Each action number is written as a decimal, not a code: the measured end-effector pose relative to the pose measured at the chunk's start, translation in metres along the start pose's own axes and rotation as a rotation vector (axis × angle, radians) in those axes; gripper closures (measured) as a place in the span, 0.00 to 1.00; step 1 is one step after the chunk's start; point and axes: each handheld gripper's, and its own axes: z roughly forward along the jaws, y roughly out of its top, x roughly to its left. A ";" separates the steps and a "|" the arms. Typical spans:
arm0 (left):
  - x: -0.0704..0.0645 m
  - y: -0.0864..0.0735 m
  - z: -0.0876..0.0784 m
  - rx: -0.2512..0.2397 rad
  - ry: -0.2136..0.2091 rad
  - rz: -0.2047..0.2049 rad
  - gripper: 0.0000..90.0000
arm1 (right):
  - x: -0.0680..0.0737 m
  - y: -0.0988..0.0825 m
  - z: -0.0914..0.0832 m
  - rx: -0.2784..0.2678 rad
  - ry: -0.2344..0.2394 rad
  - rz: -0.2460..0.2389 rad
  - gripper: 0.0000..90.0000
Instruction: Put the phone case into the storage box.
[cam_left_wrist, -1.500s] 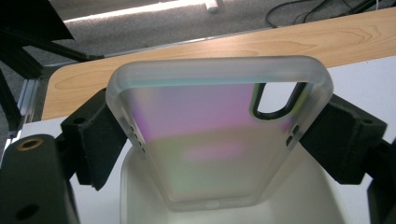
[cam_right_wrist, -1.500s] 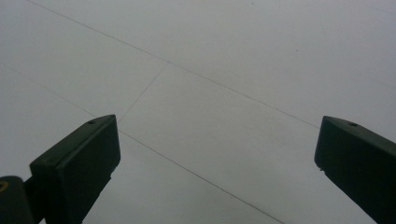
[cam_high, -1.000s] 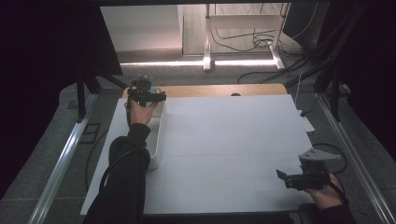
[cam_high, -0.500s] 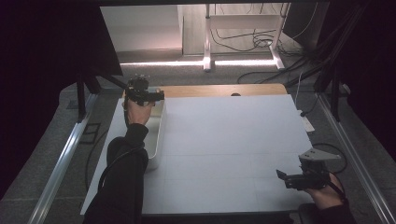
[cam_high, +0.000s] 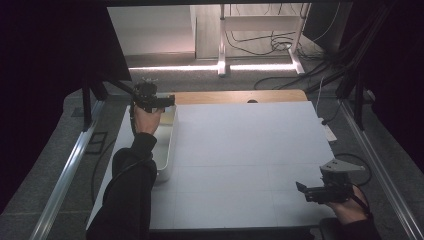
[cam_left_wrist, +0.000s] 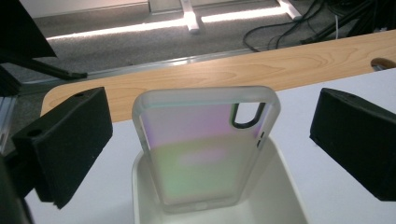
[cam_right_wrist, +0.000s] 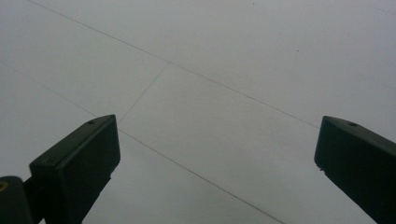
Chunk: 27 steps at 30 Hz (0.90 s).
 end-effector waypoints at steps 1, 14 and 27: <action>0.000 0.000 -0.002 -0.001 -0.003 0.005 0.00 | 0.000 0.000 0.000 0.000 0.003 0.000 0.00; -0.003 0.002 -0.015 -0.006 -0.038 0.033 0.00 | -0.001 0.000 0.000 0.000 0.003 0.013 0.00; -0.004 -0.001 -0.029 -0.009 -0.061 0.067 0.00 | -0.001 0.000 0.000 -0.001 0.000 0.016 0.00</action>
